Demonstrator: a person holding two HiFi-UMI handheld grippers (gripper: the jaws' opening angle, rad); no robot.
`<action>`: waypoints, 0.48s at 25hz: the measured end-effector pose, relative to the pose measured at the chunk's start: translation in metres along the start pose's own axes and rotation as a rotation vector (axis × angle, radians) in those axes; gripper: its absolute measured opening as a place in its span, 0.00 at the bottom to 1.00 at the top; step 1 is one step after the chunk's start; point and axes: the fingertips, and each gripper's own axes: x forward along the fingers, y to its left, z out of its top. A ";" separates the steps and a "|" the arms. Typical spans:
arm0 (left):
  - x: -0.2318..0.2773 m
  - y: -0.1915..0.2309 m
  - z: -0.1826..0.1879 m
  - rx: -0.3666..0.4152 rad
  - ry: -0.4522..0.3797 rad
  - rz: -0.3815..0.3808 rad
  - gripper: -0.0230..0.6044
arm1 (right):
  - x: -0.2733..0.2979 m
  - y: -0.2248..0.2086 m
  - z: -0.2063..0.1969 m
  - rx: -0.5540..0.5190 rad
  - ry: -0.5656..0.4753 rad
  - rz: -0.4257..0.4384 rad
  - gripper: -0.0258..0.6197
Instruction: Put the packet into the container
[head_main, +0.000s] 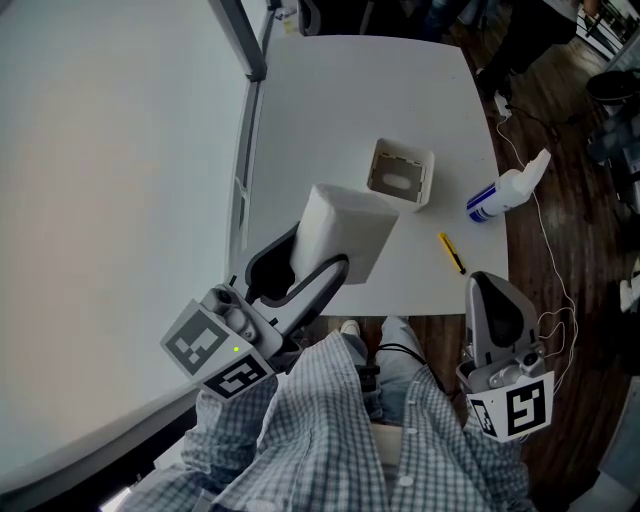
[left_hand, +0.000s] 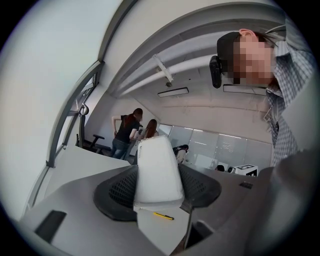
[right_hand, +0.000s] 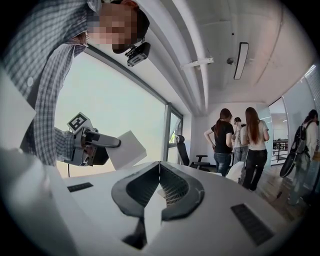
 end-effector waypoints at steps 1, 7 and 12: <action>0.002 0.001 0.000 0.002 -0.002 0.008 0.45 | 0.001 -0.002 0.000 0.000 -0.003 0.004 0.06; 0.026 0.007 0.010 0.016 -0.018 0.034 0.45 | 0.011 -0.025 0.001 0.005 -0.014 0.025 0.06; 0.037 0.009 0.013 0.032 -0.012 0.047 0.45 | 0.010 -0.039 0.001 0.005 -0.017 0.029 0.06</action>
